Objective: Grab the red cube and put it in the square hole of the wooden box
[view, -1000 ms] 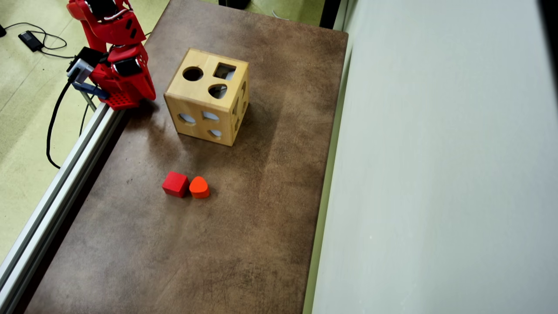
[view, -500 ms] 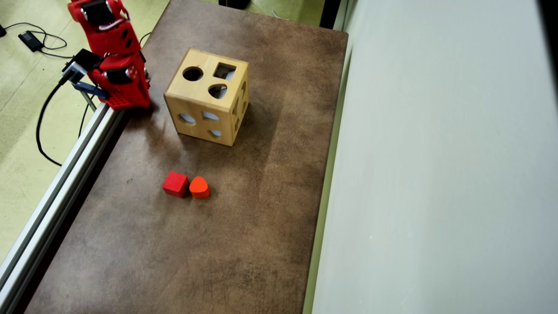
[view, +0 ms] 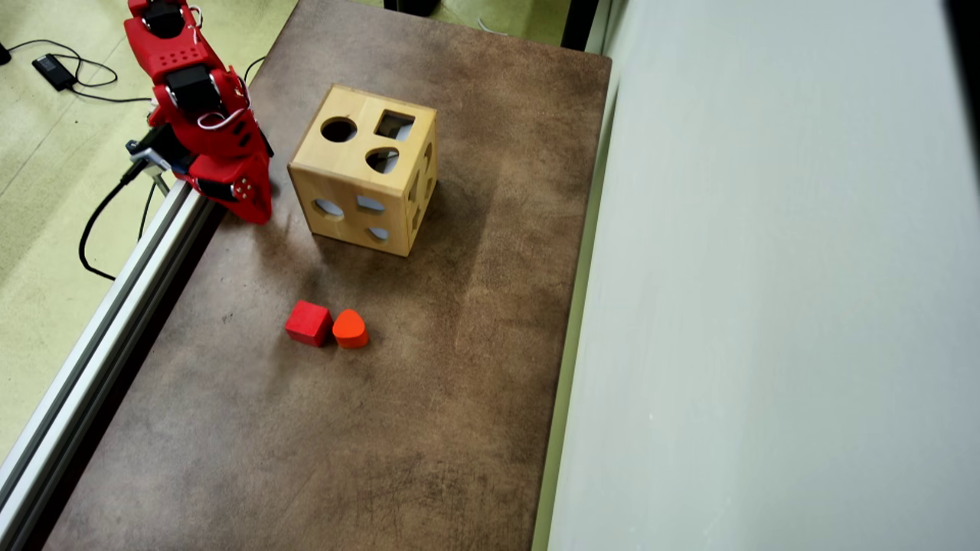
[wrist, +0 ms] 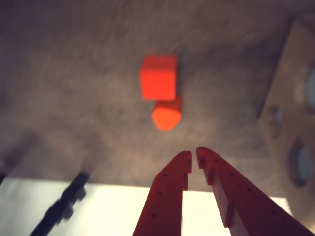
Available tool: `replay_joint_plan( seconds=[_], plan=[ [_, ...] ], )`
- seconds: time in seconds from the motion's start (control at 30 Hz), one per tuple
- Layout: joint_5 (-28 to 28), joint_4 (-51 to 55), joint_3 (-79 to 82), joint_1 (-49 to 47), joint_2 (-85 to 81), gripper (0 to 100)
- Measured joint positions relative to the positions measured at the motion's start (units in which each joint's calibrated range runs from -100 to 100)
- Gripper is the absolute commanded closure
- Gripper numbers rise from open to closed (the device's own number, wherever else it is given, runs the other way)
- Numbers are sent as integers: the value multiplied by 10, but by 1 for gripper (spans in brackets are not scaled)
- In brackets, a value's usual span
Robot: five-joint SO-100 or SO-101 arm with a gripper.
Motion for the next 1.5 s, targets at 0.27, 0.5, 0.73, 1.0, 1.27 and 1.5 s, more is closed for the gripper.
replay_joint_plan(
  seconds=[0.27,0.5,0.73,1.0,1.27,1.5],
  plan=[
    [0,-90,0,-1,3,96],
    [0,-101,1,-1,58,85],
    [0,-101,1,-1,105,75],
    [0,-101,1,-1,136,65],
    [0,-102,1,4,154,61],
    [0,-106,1,5,178,61]
  ],
)
